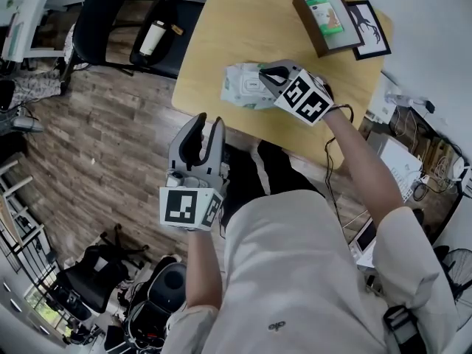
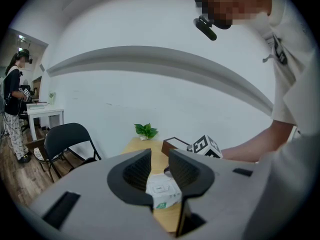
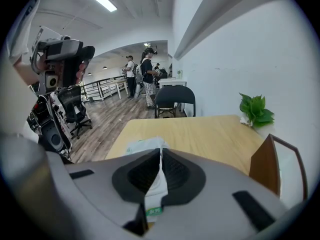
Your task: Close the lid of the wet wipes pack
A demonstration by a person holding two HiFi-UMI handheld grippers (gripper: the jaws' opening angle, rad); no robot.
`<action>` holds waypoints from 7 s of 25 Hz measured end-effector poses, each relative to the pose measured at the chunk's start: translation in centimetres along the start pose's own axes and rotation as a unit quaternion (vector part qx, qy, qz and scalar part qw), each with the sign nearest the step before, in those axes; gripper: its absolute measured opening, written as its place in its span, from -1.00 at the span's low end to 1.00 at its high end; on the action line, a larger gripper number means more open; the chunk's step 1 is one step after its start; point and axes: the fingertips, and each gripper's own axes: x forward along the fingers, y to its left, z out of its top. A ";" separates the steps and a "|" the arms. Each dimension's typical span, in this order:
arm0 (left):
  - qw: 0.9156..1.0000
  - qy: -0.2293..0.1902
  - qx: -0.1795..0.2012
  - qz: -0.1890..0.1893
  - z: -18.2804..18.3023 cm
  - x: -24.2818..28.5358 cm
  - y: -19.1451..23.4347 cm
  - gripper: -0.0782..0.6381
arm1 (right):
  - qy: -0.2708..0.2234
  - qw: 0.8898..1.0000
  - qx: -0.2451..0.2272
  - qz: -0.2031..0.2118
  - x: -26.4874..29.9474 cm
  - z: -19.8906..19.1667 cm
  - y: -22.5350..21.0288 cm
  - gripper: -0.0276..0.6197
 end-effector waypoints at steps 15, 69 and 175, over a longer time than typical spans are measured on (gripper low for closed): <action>1.000 -0.004 0.001 -0.006 0.1 0.2 -0.3 -0.48 | 0.002 1.000 -0.003 0.025 0.2 -0.8 2.2 -0.87; 1.000 0.016 0.002 0.003 -1.6 -0.3 0.1 -0.48 | 0.085 0.994 -0.030 0.055 3.9 -4.5 6.2 -0.85; 0.959 -0.030 0.083 -0.268 -1.7 -24.2 -4.4 -0.76 | -0.228 0.901 0.205 -0.307 -22.4 11.5 33.5 -0.92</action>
